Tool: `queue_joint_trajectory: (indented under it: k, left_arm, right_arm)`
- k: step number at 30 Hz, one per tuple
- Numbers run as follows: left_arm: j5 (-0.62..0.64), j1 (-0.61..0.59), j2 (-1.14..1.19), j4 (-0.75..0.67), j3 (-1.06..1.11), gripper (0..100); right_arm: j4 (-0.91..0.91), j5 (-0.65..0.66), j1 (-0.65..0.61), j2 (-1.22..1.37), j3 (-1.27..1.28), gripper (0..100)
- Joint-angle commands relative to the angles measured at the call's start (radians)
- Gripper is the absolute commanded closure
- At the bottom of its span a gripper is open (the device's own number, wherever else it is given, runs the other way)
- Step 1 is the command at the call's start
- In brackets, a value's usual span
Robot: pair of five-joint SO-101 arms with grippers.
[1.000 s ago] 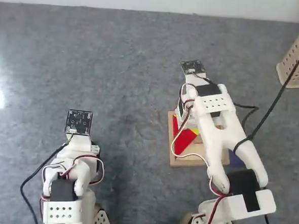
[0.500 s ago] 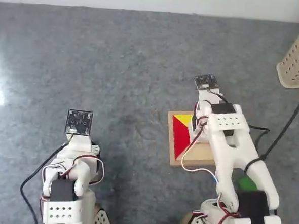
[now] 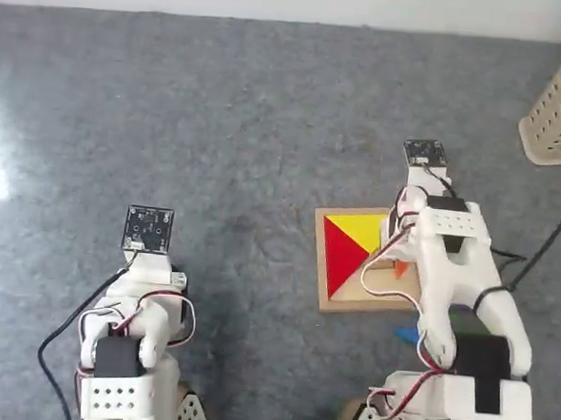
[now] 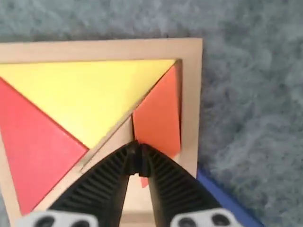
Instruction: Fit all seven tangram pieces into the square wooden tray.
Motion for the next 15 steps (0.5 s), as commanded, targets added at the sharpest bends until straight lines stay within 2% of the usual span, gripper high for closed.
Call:
queue_joint_trajectory:
  k: [1, 10, 15]
  left_arm:
    - [0.006, 0.000, -0.017, 0.005, -0.012, 99]
    - [0.006, 0.000, -0.017, 0.005, -0.012, 99]
    - [0.006, 0.000, -0.017, 0.005, -0.012, 99]
  right_arm:
    - [-0.016, 0.000, 0.024, 0.031, -0.061, 98.6]
    - [-0.024, -0.003, 0.065, 0.085, -0.138, 98.7]
    - [-0.016, -0.008, 0.064, 0.018, -0.144, 98.7]
